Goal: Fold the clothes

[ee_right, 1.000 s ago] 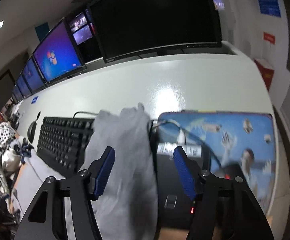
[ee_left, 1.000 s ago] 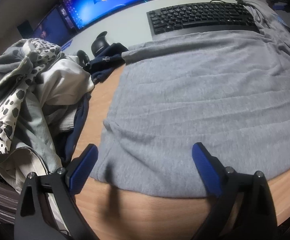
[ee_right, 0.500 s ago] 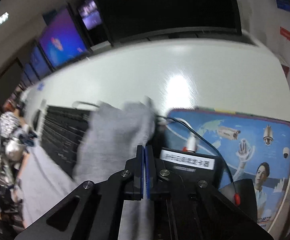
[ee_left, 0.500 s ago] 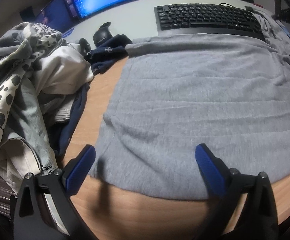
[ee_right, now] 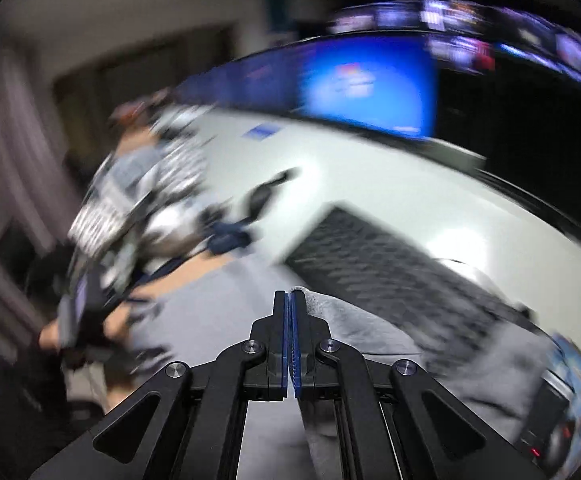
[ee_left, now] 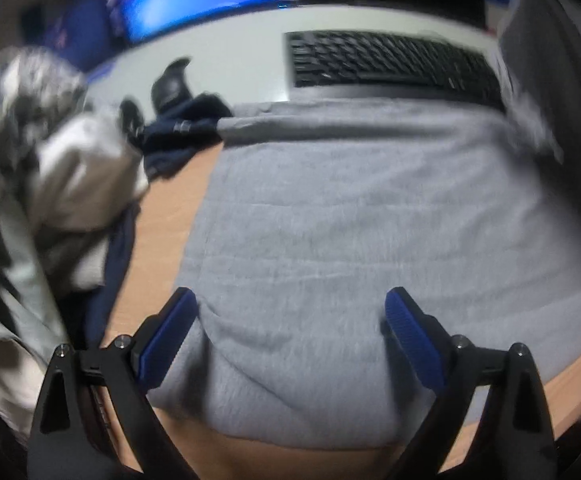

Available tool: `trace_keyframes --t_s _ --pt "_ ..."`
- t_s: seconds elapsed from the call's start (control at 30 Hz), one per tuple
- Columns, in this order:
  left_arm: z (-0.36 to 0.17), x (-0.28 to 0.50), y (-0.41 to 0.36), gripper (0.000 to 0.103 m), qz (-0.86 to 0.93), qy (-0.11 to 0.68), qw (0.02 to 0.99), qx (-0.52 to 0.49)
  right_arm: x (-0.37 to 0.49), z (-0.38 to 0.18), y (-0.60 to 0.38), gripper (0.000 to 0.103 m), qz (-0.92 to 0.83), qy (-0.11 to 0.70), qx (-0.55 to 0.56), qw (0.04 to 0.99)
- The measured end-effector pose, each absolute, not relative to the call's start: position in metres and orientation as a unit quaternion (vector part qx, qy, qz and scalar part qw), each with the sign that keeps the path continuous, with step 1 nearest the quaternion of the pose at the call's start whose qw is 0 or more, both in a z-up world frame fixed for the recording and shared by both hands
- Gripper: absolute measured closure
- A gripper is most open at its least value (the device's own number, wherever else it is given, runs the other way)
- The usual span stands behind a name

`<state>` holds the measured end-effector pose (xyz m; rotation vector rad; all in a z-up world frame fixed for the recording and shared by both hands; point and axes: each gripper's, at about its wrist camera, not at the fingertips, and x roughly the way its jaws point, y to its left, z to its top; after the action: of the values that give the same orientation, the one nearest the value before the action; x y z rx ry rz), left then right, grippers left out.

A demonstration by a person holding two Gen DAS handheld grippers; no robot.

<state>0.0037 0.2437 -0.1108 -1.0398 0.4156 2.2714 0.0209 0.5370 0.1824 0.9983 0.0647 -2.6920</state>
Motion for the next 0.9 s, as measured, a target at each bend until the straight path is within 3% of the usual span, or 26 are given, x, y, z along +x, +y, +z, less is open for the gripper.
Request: trace_keyframes --t_s 0.17,0.23,0.37,0.53,0.63,0.67,0.7,0.9 --pt "-0.104 -0.007 0.191 0.007 0.869 0.052 0.285 -0.402 0.007 0.080 0.384 0.101 -0.867 0.160 0.426 0.202" --pt "-0.100 -0.002 0.173 0.007 0.883 0.053 0.258 -0.388 0.007 0.034 0.326 0.101 -0.831 0.224 0.459 0.219" --pt "-0.096 0.005 0.154 0.007 0.898 0.076 0.226 -0.371 0.033 -0.004 0.305 0.101 -0.815 0.262 0.469 0.214" --pt "-0.092 0.003 0.143 0.007 0.889 0.035 0.258 -0.377 0.043 0.037 0.392 0.099 -0.867 0.041 0.458 0.191" --pt "-0.092 0.013 0.153 0.007 0.871 0.023 0.305 -0.385 0.062 0.048 0.427 0.066 -0.892 -0.030 0.419 0.167" --pt "-0.091 0.023 0.164 0.007 0.871 0.048 0.317 -0.373 0.066 0.049 0.433 0.040 -0.899 -0.045 0.404 0.160" --pt "-0.089 0.033 0.175 0.007 0.872 0.076 0.325 -0.357 0.071 0.049 0.439 0.035 -0.906 -0.059 0.391 0.154" --pt "-0.090 0.090 0.253 0.009 0.864 0.260 0.341 -0.262 0.106 0.028 0.458 0.035 -0.911 -0.099 0.390 0.092"
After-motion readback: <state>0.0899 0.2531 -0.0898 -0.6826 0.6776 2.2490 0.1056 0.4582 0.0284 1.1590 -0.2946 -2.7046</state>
